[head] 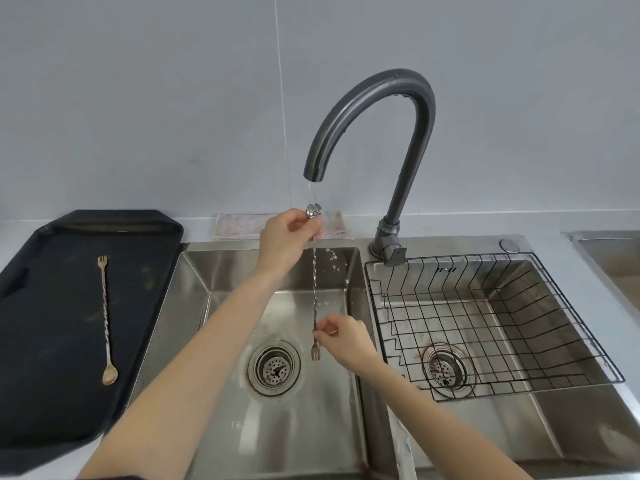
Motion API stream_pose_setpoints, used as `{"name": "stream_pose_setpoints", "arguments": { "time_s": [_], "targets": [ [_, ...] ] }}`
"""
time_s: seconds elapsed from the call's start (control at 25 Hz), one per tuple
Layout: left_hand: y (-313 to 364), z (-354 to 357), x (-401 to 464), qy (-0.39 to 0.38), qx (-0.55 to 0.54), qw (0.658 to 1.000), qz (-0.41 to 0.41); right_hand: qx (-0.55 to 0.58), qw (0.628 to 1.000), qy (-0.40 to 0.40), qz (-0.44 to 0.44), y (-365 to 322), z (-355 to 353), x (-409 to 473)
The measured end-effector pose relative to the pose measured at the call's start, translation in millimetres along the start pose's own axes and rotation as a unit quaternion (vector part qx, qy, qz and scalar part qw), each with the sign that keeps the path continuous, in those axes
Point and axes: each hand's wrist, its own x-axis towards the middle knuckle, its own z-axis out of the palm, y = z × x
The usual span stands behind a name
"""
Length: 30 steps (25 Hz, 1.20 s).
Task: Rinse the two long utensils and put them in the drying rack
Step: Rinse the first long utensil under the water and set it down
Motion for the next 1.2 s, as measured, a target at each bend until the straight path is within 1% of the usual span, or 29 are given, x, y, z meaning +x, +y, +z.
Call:
{"name": "stream_pose_setpoints", "arguments": {
  "time_s": [0.12, 0.28, 0.48, 0.6, 0.72, 0.8, 0.88, 0.96, 1.04, 1.2],
  "targets": [
    [-0.5, 0.2, -0.4, 0.0, -0.025, 1.0, -0.002, 0.001, 1.0, -0.003, 0.005, -0.6, 0.7, 2.5],
    [2.4, -4.0, -0.6, -0.032, -0.069, 0.997, -0.008, 0.007, 1.0, -0.007, -0.007, -4.1, 3.2, 5.2],
    [4.3, -3.9, -1.3, -0.024, 0.015, 0.999, 0.038, 0.003, 1.0, 0.002, -0.019, -8.4, 9.1, 5.3],
    [6.6, -3.8, 0.1, -0.019, 0.028, 0.998, 0.057, 0.011, 1.0, 0.018, -0.023, -9.9, 11.0, 4.8],
    [10.0, -4.1, -0.9, -0.041, 0.016, 0.996, 0.078, 0.008, 0.999, 0.031, -0.022, -12.8, 8.0, 4.6],
    [11.1, -2.8, -1.8, -0.049, 0.05, 0.993, 0.095, -0.006, 0.999, 0.038, -0.024, -15.9, 5.5, 5.8],
    [11.0, -2.1, 0.8, -0.035, 0.083, 0.991, 0.098, -0.027, 0.998, 0.041, -0.033, -19.6, 4.8, 7.2],
    [12.3, -2.2, 3.7, -0.023, 0.09, 0.991, 0.095, -0.032, 0.998, 0.041, -0.037, -21.9, 4.6, 8.5],
    [13.6, -3.1, 5.5, -0.033, 0.078, 0.992, 0.092, -0.027, 0.998, 0.041, -0.035, -23.7, 4.1, 8.9],
    [13.0, -7.6, 5.6, -0.064, -0.005, 0.996, 0.061, -0.032, 0.998, 0.048, -0.027, -28.3, -0.4, 7.8]
  ]
}}
